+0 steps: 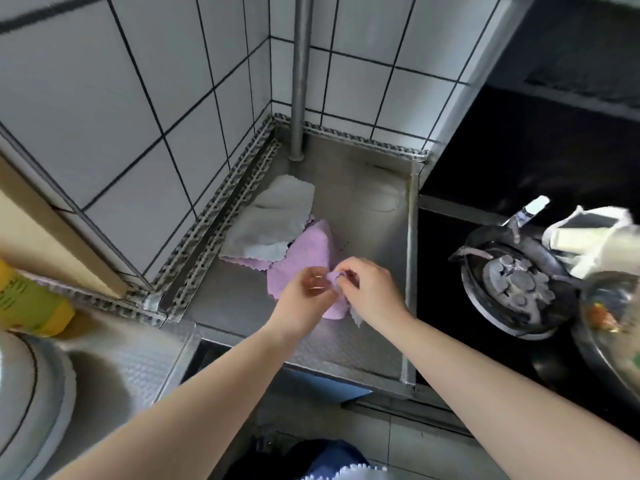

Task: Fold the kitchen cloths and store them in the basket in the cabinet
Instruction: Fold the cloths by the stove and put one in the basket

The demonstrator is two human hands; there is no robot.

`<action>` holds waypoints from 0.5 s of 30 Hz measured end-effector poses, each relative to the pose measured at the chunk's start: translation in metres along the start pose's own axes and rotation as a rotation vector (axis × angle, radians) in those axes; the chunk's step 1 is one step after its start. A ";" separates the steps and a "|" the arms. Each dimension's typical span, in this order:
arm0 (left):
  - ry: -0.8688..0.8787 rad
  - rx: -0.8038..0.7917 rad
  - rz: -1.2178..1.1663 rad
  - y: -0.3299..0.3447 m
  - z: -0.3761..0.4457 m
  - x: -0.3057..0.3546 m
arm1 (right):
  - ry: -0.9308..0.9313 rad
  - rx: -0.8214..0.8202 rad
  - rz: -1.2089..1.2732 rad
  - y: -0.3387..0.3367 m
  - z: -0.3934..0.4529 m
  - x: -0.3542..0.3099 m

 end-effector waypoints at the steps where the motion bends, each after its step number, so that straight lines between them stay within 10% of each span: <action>1: 0.053 -0.045 0.032 0.003 0.004 0.013 | 0.048 0.034 0.025 -0.010 0.005 -0.005; 15: 0.717 -0.032 0.335 -0.019 0.033 0.129 | 0.052 0.104 0.095 -0.087 0.039 -0.053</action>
Point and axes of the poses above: each hand's wrist, its own z-axis towards the middle knuckle, its own y-axis out of the palm, x = y × z, the point moved 8 cm from there along z, towards the middle knuckle, and after that the axes turned 12 degrees about x, right-handed, at the moved point
